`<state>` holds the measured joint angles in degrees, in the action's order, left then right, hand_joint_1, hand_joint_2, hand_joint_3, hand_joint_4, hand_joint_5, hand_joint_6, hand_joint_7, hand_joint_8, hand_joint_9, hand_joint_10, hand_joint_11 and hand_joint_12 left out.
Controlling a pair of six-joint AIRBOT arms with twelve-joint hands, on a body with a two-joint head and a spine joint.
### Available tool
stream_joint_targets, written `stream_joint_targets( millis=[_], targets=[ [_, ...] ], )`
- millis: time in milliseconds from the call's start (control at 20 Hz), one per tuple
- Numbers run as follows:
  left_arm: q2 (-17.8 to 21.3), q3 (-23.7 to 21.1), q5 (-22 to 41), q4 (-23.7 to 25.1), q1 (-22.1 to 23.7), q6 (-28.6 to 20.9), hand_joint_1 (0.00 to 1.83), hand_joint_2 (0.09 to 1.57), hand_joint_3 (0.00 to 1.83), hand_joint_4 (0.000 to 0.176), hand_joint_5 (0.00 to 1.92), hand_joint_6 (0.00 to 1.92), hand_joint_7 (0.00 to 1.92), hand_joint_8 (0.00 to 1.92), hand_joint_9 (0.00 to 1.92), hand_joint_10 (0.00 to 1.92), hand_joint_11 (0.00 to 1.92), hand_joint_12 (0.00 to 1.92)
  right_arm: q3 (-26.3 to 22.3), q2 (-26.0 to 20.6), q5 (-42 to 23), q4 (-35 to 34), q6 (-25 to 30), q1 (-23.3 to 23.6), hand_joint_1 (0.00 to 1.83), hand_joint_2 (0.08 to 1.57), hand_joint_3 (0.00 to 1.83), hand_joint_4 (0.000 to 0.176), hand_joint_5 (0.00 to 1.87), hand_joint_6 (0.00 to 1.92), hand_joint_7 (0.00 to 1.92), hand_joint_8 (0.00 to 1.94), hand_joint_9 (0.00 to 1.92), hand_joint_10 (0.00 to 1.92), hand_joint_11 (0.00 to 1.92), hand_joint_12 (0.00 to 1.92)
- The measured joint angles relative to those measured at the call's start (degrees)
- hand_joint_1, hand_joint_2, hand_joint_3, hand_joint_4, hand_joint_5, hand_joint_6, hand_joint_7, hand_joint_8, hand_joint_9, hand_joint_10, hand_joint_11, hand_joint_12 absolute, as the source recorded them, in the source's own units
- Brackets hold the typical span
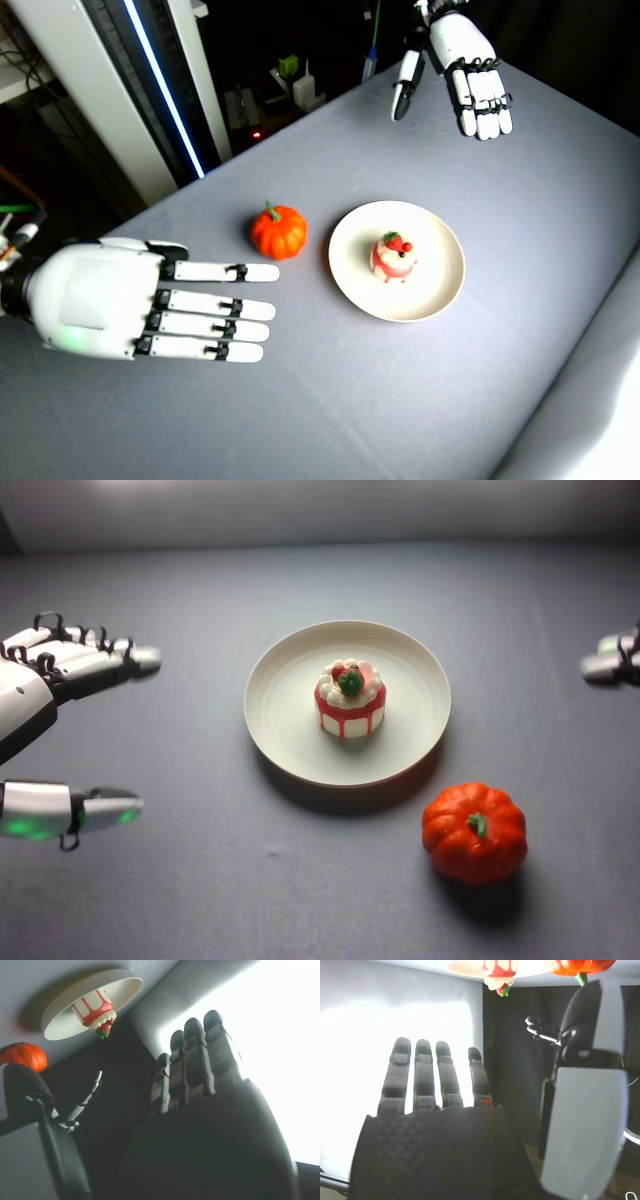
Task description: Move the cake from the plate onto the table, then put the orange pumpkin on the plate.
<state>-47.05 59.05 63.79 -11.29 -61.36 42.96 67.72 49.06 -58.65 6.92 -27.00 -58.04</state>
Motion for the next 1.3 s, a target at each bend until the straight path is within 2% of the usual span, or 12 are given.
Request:
stream_joint_targets(
  millis=[350, 400, 450, 550, 650, 700, 750, 850, 900, 1000, 1100, 1300],
  targets=[
    [-0.74, 1.11, -0.85, 0.35, 1.01, -0.11, 0.61, 0.99, 0.00, 0.042, 0.39, 0.00, 0.34, 0.00, 0.36, 0.01, 0.00, 1.05, 0.13, 0.02, 0.00, 0.07, 0.02, 0.00, 0.71, 1.23, 0.00, 0.000, 0.54, 0.00, 0.42, 0.01, 0.45, 0.01, 0.13, 1.04],
    [-1.40, 2.12, -2.16, 0.94, 2.23, -0.17, 0.63, 1.00, 0.00, 0.075, 0.35, 0.00, 0.30, 0.01, 0.31, 0.01, 0.00, 0.88, 0.15, 0.02, 0.04, 0.07, 0.02, 0.00, 0.73, 1.23, 0.00, 0.000, 0.54, 0.00, 0.42, 0.01, 0.45, 0.01, 0.12, 1.04],
    [-2.14, 3.30, -3.76, 2.10, 4.20, -0.44, 0.66, 0.99, 0.00, 0.137, 0.30, 0.00, 0.26, 0.00, 0.27, 0.00, 0.00, 0.77, 0.15, 0.11, -0.09, 0.26, 0.02, 0.09, 0.75, 1.22, 0.00, 0.000, 0.55, 0.00, 0.43, 0.01, 0.45, 0.01, 0.11, 1.04],
    [-4.15, 5.57, -6.36, 4.35, 9.01, -0.98, 0.59, 0.99, 0.00, 0.174, 0.23, 0.00, 0.19, 0.00, 0.20, 0.00, 0.00, 0.62, 0.13, 0.37, -0.09, 0.70, 0.15, 0.28, 0.76, 1.22, 0.00, 0.000, 0.58, 0.01, 0.47, 0.02, 0.48, 0.02, 0.13, 1.04],
    [-5.99, 7.78, -8.11, 7.50, 13.92, -2.23, 0.76, 0.98, 0.00, 0.158, 0.27, 0.00, 0.14, 0.00, 0.09, 0.00, 0.00, 0.32, 0.13, 0.46, -0.22, 1.62, 0.37, 0.42, 0.74, 1.22, 0.00, 0.000, 0.61, 0.00, 0.53, 0.01, 0.52, 0.02, 0.15, 1.04],
    [-6.93, 8.87, -8.83, 8.55, 15.89, -2.95, 0.86, 0.96, 0.00, 0.119, 0.30, 0.01, 0.17, 0.01, 0.11, 0.01, 0.00, 0.32, 0.13, 0.46, -0.13, 1.75, 0.37, 0.42, 0.73, 1.22, 0.00, 0.000, 0.62, 0.00, 0.55, 0.02, 0.57, 0.03, 0.21, 1.06],
    [-8.28, 10.58, -9.99, 10.12, 18.21, -4.26, 0.86, 0.95, 0.00, 0.125, 0.31, 0.00, 0.20, 0.00, 0.16, 0.00, 0.00, 0.44, 0.13, 0.46, -0.11, 1.73, 0.39, 0.42, 0.70, 1.22, 0.00, 0.000, 0.62, 0.00, 0.59, 0.01, 0.60, 0.03, 0.24, 1.07],
    [-10.71, 13.22, -14.01, 13.94, 23.10, -5.68, 0.76, 0.94, 0.00, 0.067, 0.34, 0.00, 0.29, 0.00, 0.30, 0.00, 0.00, 0.88, 0.13, 0.46, -0.20, 1.79, 0.46, 0.42, 0.72, 1.22, 0.00, 0.000, 0.66, 0.00, 0.65, 0.01, 0.70, 0.04, 0.35, 1.09],
    [-11.80, 14.12, -16.31, 16.48, 25.77, -5.84, 0.78, 0.92, 0.00, 0.081, 0.35, 0.00, 0.28, 0.00, 0.29, 0.00, 0.00, 0.85, 0.13, 0.46, -0.20, 1.92, 0.57, 0.42, 0.73, 1.22, 0.00, 0.000, 0.67, 0.01, 0.68, 0.02, 0.74, 0.05, 0.40, 1.10],
    [-14.58, 15.96, -21.14, 22.86, 31.30, -6.60, 0.69, 0.92, 0.00, 0.164, 0.28, 0.00, 0.25, 0.00, 0.28, 0.00, 0.00, 0.84, 0.09, 0.46, -0.17, 2.25, 0.63, 0.42, 0.74, 1.23, 0.00, 0.000, 0.68, 0.01, 0.69, 0.02, 0.79, 0.06, 0.43, 1.11],
    [-18.80, 18.82, -25.75, 29.44, 36.46, -9.81, 0.70, 0.94, 0.00, 0.173, 0.29, 0.00, 0.29, 0.00, 0.30, 0.00, 0.00, 0.93, 0.09, 0.48, -0.33, 2.86, 0.92, 0.44, 0.84, 1.23, 0.00, 0.000, 0.80, 0.01, 0.71, 0.01, 0.81, 0.05, 0.41, 1.13],
    [-21.66, 21.18, -30.69, 30.80, 37.07, -10.03, 0.65, 0.97, 0.00, 0.176, 0.27, 0.00, 0.25, 0.00, 0.28, 0.00, 0.04, 0.79, 0.13, 0.48, -0.17, 2.62, 0.96, 1.01, 0.85, 1.26, 0.01, 0.000, 0.78, 0.00, 0.71, 0.00, 0.70, 0.00, 0.29, 1.02]
  ],
)
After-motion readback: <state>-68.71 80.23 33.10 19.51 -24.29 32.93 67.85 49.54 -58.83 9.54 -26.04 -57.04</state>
